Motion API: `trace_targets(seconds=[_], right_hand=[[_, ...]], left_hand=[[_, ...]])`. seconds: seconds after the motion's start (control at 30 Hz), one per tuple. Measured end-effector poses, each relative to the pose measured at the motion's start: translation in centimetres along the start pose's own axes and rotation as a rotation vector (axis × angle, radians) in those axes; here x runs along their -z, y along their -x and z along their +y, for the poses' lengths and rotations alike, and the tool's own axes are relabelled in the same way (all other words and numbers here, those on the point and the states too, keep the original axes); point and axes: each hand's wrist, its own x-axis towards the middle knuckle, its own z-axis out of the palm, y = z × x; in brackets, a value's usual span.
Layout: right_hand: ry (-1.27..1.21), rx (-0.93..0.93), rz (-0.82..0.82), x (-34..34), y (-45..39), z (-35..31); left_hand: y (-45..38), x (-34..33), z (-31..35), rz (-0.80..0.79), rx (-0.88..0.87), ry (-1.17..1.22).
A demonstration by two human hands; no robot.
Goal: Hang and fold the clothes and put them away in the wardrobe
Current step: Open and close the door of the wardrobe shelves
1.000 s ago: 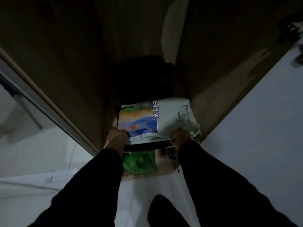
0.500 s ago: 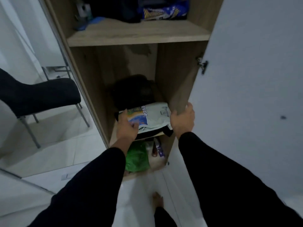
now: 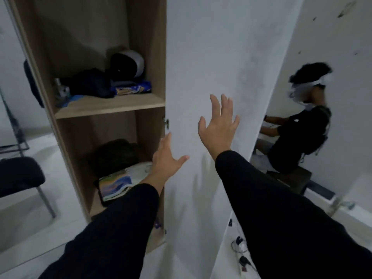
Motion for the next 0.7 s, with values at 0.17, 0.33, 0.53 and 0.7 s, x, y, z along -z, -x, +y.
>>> trace_targets(seconds=[0.17, 0.33, 0.53, 0.7], right_hand=[[0.098, 0.078, 0.122, 4.9, -3.5, 4.2], [0.145, 0.178, 0.143, 8.2, -6.6, 9.0], [0.182, 0.243, 0.075, 9.8, -9.5, 13.6], [0.144, 0.294, 0.017, 9.0, -10.1, 15.2]], left_hand=[[-0.4, -4.0, 7.7, -0.021, -0.136, -0.043], [-0.8, -9.2, 14.2, -0.030, -0.136, -0.057], [-0.6, -13.1, 18.6, 0.057, -0.158, -0.136], [-1.2, -13.6, 19.7, 0.124, -0.067, -0.220]])
